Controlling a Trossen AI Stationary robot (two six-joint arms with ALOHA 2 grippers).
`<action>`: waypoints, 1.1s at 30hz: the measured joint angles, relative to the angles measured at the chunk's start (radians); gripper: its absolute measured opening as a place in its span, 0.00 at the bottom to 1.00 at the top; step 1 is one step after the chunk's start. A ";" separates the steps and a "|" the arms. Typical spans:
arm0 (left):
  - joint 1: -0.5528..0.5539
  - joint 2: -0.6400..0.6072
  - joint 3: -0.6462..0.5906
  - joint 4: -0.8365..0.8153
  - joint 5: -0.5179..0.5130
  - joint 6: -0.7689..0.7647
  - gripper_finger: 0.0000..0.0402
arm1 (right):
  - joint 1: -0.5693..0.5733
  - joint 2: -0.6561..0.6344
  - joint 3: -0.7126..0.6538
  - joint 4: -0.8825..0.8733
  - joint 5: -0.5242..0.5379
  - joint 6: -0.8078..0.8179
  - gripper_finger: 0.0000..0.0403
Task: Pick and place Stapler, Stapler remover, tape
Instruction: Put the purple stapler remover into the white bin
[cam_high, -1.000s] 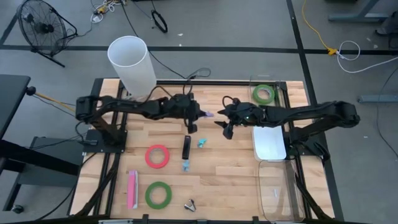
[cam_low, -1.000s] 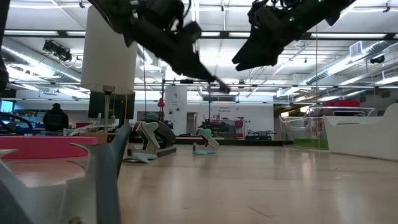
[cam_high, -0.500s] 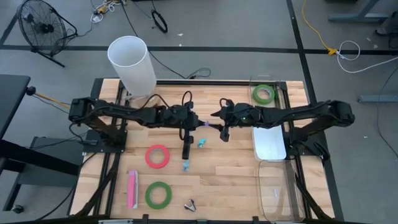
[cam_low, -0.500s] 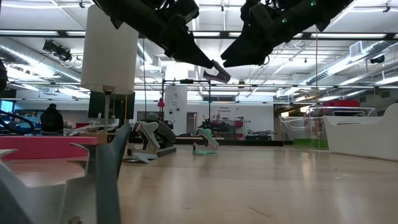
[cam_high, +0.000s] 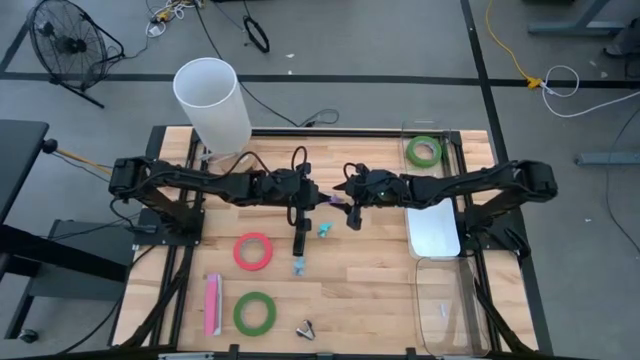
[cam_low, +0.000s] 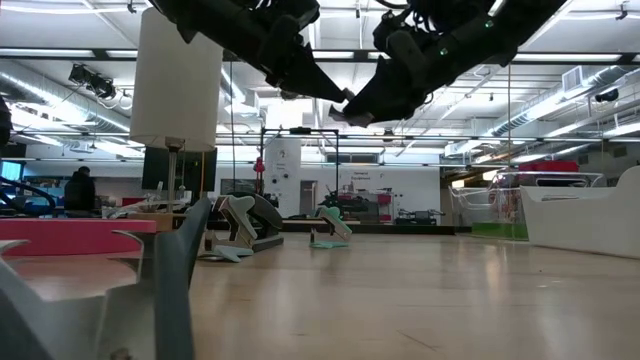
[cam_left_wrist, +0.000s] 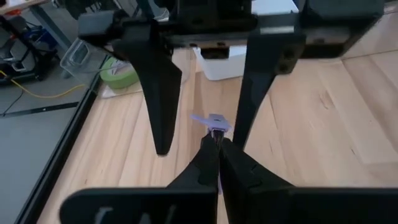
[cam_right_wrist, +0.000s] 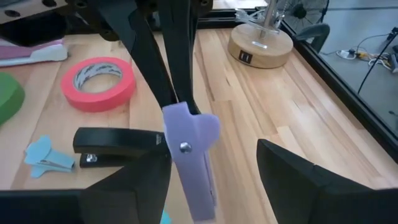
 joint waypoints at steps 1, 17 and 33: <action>0.000 0.000 0.000 0.000 0.000 0.000 0.00 | 0.000 0.001 0.000 0.002 -0.001 0.000 0.57; 0.000 -0.008 0.000 -0.030 -0.053 -0.011 0.05 | 0.000 -0.035 -0.001 -0.053 -0.020 0.009 0.06; -0.034 -0.198 -0.001 -0.484 -0.071 -0.117 0.09 | 0.121 -0.500 0.000 -1.006 0.000 0.433 0.06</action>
